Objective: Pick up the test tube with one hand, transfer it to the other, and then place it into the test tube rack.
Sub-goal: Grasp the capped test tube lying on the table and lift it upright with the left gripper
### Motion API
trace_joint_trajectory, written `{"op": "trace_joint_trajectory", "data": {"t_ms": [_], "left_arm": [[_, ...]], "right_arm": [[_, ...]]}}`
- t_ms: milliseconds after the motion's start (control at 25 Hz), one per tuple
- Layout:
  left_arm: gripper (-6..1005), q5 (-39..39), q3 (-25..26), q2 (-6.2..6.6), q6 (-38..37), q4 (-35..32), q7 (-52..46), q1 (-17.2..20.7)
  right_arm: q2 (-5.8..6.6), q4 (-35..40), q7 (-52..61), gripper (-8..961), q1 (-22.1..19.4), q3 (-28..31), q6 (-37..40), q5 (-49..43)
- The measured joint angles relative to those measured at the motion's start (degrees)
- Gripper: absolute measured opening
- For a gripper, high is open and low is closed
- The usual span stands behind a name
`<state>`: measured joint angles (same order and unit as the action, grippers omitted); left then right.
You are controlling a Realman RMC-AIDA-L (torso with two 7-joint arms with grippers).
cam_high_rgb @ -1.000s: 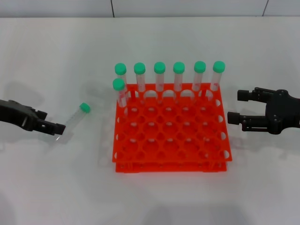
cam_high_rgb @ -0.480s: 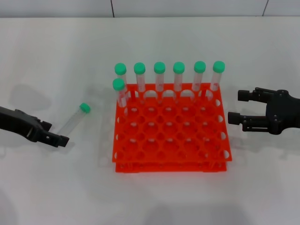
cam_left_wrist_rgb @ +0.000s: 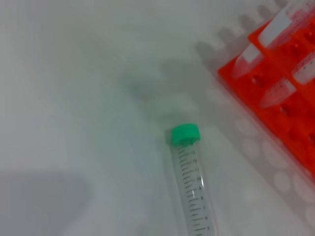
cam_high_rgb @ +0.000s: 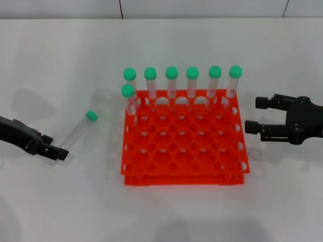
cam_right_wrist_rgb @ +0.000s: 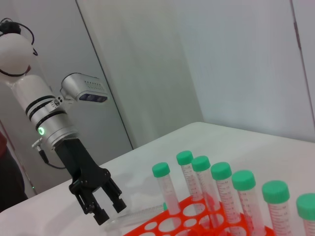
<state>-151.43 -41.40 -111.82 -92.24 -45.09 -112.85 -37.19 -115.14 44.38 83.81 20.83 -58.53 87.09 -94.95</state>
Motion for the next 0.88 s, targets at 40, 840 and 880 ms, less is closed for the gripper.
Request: {"op": "trace_joint_trajectory", "data": {"t_ms": [40,840,880], "left_arm": [[761,-0.30,0.00,-0.10,-0.01,0.00,-0.01,-0.10],[636,-1.05,-0.53,-1.25,1.20,0.54,0.51,-1.42],[630,-1.08,-0.65,-1.26,1.22,0.75,0.51,-1.46]], "right_arm": [[-0.02,-0.02,0.00,844,0.01,0.00,-0.01,0.01],[-0.08,-0.62,-0.23,844,0.00,0.00,-0.17,0.56],[-0.08,-0.62,-0.23,844,0.00,0.00,-0.17,0.56]]}}
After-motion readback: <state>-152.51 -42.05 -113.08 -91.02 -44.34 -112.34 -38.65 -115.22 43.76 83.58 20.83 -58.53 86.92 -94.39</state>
